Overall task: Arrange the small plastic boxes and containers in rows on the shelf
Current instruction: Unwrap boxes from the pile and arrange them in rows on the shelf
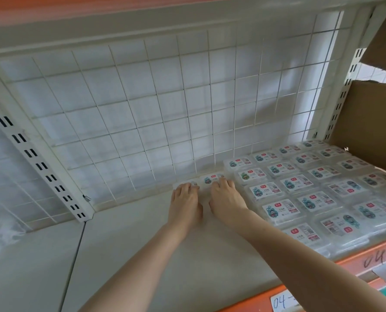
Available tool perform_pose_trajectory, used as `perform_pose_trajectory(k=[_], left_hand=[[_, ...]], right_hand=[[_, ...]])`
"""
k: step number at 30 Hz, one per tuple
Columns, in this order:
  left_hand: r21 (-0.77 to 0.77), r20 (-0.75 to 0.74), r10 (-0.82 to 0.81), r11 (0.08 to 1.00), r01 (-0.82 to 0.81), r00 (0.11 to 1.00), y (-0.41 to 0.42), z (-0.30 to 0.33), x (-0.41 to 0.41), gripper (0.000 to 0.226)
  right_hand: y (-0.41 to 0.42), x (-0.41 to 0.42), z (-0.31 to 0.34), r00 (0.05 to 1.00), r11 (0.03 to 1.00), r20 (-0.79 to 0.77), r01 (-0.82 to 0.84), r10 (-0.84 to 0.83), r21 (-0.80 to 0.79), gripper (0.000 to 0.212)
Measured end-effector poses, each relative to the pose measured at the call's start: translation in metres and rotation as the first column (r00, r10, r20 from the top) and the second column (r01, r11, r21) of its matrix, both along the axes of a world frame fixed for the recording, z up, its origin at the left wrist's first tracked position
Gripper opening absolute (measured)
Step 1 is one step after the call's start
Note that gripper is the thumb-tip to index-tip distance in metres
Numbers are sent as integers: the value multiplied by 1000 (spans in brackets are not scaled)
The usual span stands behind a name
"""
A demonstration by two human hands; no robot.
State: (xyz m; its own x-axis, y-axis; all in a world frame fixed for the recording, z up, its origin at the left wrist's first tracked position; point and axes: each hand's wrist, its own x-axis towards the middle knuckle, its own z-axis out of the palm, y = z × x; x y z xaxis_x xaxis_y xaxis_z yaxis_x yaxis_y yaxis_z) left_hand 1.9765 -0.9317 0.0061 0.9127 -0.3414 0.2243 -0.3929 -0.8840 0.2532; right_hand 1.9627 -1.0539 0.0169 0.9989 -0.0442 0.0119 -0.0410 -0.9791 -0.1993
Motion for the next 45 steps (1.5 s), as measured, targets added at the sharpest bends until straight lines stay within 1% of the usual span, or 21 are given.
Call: perform_pose_trajectory(k=[5, 8, 10, 14, 19, 23, 29, 33, 40, 45], left_hand=[[12, -40, -29, 999, 29, 999, 6, 7, 1, 55], [33, -25, 27, 999, -26, 999, 14, 7, -6, 55], [51, 2, 82, 995, -82, 997, 21, 4, -13, 53], [56, 19, 147, 987, -148, 989, 41, 3, -27, 52], [88, 4, 237, 968, -236, 971, 78, 13, -50, 37], [55, 3, 309, 949, -309, 951, 125, 22, -78, 32], [60, -21, 459, 887, -458, 888, 218, 30, -127, 31], [54, -1, 531, 846, -530, 848, 283, 36, -157, 28], [8, 6, 615, 788, -616, 788, 382, 47, -190, 29], [-24, 59, 628, 778, -628, 776, 440, 43, -202, 29]], right_hand=[[-4, -5, 10, 1000, 999, -12, -28, 28, 28, 48], [-5, -8, 13, 999, 999, -27, -28, 29, 43, 51], [-2, -12, 14, 1000, 999, -20, -21, 22, 38, 48], [15, -24, 19, 996, 996, 65, -66, 61, 68, 36], [58, -35, 28, 962, 973, 190, -213, 194, 89, 29], [104, -42, 28, 929, 938, 204, -333, 310, 93, 26], [197, -56, 28, 860, 861, 149, -502, 488, 77, 25], [266, -72, 32, 800, 803, 165, -592, 577, 68, 24], [375, -96, 39, 733, 734, 144, -677, 665, 61, 23], [438, -104, 38, 705, 709, 160, -704, 691, 43, 25]])
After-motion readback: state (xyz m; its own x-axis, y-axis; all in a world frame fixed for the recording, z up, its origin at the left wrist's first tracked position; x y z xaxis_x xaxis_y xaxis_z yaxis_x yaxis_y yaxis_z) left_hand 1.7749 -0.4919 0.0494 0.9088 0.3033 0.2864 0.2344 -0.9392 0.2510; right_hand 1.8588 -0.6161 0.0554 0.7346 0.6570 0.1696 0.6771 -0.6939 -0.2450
